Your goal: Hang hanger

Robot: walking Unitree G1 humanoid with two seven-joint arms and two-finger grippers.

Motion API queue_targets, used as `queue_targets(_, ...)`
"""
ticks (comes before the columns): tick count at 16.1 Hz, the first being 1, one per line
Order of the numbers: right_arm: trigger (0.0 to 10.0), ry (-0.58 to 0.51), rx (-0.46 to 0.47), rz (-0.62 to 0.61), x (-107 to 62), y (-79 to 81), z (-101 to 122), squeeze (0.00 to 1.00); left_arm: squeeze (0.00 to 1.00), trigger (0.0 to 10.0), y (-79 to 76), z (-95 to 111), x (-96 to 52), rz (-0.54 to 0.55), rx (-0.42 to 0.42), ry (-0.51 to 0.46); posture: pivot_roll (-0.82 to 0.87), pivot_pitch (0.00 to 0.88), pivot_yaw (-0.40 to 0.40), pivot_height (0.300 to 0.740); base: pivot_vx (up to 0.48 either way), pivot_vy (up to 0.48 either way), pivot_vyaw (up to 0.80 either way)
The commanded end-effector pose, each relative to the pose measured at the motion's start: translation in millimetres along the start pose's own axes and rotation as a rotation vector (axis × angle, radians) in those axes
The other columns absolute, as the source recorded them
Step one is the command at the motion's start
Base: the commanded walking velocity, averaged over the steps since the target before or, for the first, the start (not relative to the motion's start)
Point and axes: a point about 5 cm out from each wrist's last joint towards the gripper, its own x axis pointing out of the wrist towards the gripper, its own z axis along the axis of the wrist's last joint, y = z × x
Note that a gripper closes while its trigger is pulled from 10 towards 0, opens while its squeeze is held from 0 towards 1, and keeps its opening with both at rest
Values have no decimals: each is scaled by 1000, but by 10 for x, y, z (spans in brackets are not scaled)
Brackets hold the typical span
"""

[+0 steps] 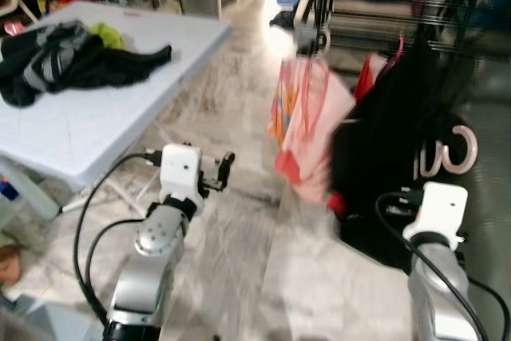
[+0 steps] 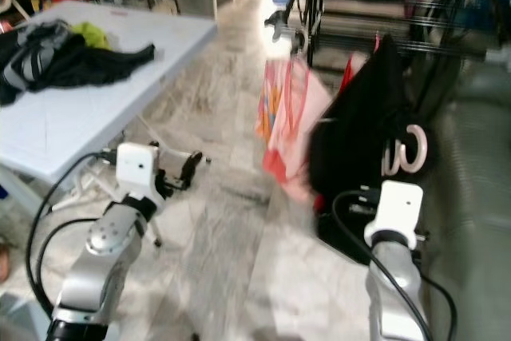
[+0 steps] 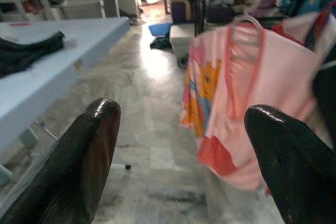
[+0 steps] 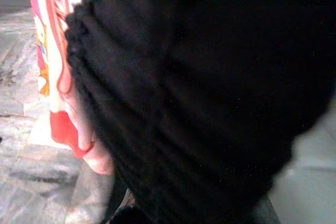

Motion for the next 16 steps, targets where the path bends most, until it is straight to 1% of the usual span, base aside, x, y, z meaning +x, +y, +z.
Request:
queue_targets(1, 10000, -57, 12, 32, 24, 94, 117, 0, 0, 10000, 88, -21, -16, 48, 7, 21, -7, 37, 0, 740, 0, 0, 0)
queue_targets(4, 10000, -72, -2, 48, 26, 117, 138, 0, 0, 10000, 76, -29, -14, 76, 13, 28, -7, 37, -2, 740, 0, 0, 0)
queue_targets(6, 10000, -100, -41, 87, 14, 167, 172, 0, 0, 10000, 82, -27, -9, 88, 26, 31, -7, 38, -4, 740, 0, 0, 800)
queue_targets(9, 10000, -113, -46, 108, 17, 199, 175, 0, 0, 10000, 114, -40, -12, 118, 67, 45, -7, 39, -7, 740, 0, 0, 800)
queue_targets(13, 10000, -133, -52, 138, 30, 227, 198, 0, 0, 10000, 214, -40, -98, 172, 78, 47, 2, 40, -9, 740, 0, 0, 800)
queue_targets(16, 10000, -145, -45, 164, 2, 275, 205, 0, 0, 10000, 281, -85, -171, 239, 93, 68, 9, 37, -2, 740, 0, 0, 800)
